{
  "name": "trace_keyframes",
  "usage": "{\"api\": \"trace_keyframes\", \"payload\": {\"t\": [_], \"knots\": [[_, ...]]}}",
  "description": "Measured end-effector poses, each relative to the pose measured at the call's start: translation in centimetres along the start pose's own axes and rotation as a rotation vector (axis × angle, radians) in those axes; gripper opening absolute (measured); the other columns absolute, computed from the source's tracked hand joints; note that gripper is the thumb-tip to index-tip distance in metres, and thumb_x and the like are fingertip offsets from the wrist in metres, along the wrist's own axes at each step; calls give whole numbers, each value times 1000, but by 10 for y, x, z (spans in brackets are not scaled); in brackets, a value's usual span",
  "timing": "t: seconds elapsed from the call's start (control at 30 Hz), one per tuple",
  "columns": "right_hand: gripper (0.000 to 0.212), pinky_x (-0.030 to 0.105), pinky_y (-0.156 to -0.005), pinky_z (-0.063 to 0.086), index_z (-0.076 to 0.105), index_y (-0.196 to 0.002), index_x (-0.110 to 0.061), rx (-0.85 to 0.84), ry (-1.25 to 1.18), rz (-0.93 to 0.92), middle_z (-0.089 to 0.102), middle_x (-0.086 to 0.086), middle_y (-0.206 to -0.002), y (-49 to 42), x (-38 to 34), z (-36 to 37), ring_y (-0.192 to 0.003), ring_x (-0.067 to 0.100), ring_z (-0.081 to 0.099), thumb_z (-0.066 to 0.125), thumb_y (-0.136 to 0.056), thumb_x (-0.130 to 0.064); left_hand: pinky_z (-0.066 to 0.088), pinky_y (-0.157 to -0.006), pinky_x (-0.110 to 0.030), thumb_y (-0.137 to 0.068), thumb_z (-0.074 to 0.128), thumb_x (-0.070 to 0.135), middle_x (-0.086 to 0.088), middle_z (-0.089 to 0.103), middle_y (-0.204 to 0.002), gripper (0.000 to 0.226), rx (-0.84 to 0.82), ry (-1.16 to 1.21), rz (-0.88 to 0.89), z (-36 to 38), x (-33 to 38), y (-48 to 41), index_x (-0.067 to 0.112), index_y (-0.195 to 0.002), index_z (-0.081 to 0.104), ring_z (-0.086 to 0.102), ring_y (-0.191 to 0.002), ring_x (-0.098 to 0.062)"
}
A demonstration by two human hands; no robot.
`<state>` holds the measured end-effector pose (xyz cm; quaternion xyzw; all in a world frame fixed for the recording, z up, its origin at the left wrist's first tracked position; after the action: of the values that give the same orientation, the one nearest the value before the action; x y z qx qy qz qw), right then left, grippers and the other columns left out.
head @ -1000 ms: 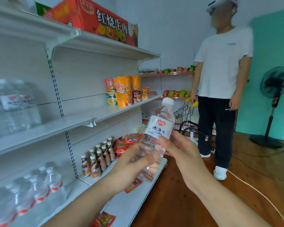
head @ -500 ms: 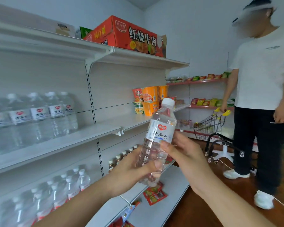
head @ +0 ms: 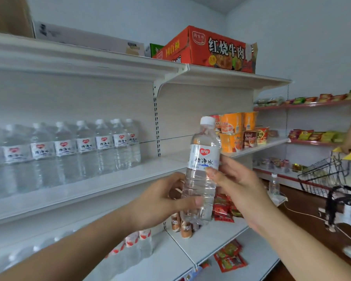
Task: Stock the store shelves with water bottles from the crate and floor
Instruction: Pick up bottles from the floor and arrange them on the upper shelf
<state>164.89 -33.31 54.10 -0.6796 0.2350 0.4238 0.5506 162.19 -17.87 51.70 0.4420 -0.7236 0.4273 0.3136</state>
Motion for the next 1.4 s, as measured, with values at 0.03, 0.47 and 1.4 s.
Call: {"api": "trace_keyframes", "payload": {"t": [0.03, 0.47, 1.4], "knots": [[36, 35, -90, 58, 66, -124, -32, -3, -4, 3, 76, -10, -110, -6, 0, 3, -103, 10, 72, 70, -88, -27, 51, -98, -61, -78, 83, 42, -9, 73, -115, 48, 16, -17, -5, -6, 1, -2, 25, -119, 66, 68, -107, -39], [32, 37, -80, 63, 54, -125, -51, -204, 171, 99, 67, -5, -121, -84, 32, 69, -105, 7, 67, 63, -94, -49, 58, -90, -49, -79, 84, 45, 2, 75, -104, 51, 282, -203, -5, -86, -15, -27, 27, -122, 61, 74, -93, -18], [38, 1, -63, 40, 54, -132, -34, -227, 361, -24, 67, -23, -98, -198, 117, 165, -75, -22, 56, 64, -95, -42, 47, -88, -10, -91, 72, 41, 17, 60, -121, 53, 277, -696, -179, -211, -109, -57, 34, -139, 49, 58, -107, 5]]}}
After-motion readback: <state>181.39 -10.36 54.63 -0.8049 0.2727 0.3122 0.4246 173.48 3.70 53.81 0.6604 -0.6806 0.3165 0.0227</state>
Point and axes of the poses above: each hand's wrist, its own y-axis away from the middle knuckle, its own z-axis out of the palm, x = y × z, the point moved 10 cm from there along -y, towards the middle knuckle
